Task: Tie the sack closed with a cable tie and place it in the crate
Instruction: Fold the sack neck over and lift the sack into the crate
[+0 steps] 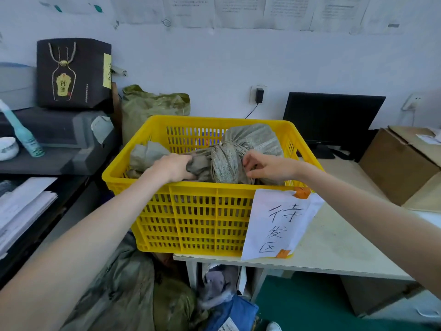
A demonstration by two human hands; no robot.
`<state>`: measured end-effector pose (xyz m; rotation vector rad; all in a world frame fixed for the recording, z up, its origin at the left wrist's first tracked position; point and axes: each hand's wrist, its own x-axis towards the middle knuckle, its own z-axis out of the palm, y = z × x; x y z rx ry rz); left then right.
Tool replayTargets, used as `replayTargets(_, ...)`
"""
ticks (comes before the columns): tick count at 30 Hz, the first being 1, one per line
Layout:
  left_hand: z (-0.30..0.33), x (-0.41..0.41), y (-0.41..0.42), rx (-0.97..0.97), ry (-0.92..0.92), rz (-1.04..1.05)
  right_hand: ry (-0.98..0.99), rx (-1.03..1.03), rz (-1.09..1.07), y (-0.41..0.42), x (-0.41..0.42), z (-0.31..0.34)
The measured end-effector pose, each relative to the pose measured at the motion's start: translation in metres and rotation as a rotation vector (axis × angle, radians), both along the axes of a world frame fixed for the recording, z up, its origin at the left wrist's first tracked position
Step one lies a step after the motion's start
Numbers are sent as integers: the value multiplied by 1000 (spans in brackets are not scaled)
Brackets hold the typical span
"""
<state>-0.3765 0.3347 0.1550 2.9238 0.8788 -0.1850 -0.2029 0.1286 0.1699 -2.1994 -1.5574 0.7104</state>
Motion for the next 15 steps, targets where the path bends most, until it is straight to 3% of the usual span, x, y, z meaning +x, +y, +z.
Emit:
replayTargets(4,13,2,-1,-129,241,-61,-6,-19,0,4,-4,5)
replayTargets(10,19,5,13,-567,356,211,-27,-106,21,9,-1,0)
replayTargets(15,22,2,10,-455,412,161,9,-111,26,10,-7,3)
